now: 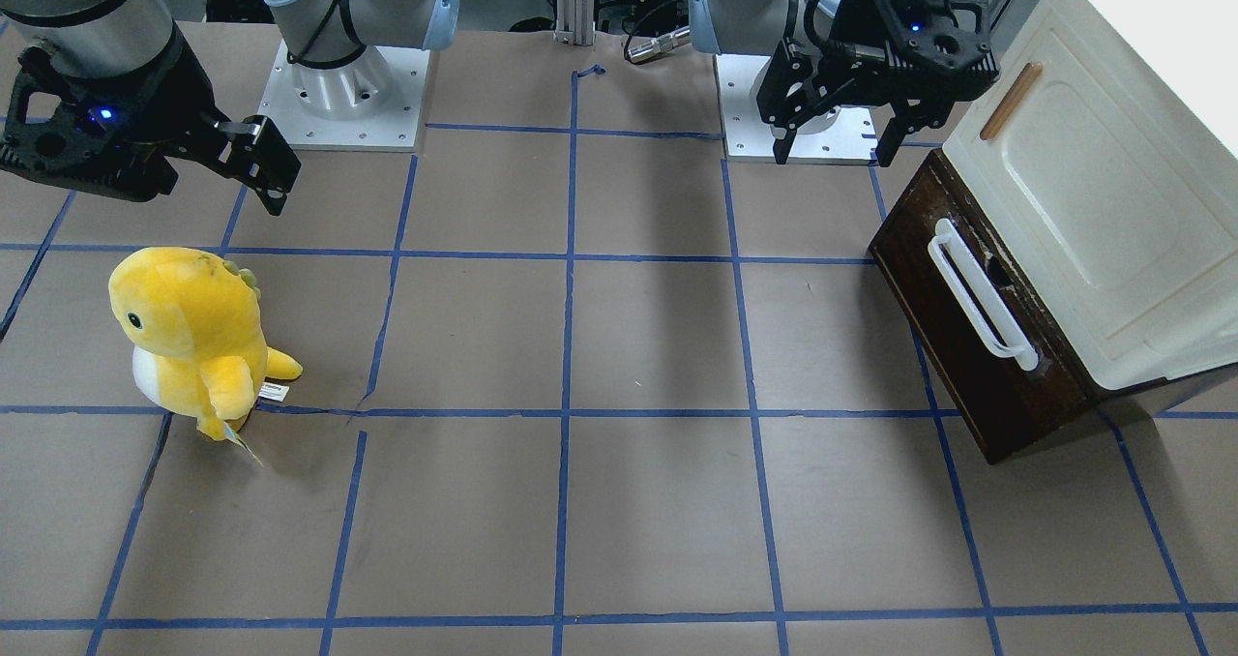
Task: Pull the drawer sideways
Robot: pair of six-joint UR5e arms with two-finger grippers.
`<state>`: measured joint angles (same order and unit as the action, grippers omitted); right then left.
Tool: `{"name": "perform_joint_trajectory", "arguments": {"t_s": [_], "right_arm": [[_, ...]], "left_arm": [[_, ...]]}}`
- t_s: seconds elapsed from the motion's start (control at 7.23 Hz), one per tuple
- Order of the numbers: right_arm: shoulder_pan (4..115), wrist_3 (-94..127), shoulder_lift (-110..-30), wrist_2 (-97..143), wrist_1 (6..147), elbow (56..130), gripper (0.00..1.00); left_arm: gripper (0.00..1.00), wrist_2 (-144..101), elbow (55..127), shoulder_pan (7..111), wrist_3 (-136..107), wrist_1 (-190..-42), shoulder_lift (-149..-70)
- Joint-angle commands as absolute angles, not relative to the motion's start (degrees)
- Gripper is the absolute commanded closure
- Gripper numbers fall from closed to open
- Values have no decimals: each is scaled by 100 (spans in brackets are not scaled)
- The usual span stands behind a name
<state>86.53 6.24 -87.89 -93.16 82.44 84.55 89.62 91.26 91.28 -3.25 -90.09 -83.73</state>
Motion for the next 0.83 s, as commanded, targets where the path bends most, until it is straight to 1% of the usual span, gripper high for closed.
{"name": "perform_joint_trajectory", "arguments": {"t_s": [0.0, 0.69], "right_arm": [[8657, 624, -8789, -9316, 8244, 8455, 0], [8657, 624, -8789, -9316, 8244, 8455, 0]], "left_arm": [[0, 8965, 9071, 9132, -343, -9131, -8420], [0, 9009, 9097, 9123, -307, -9088, -8464]]}}
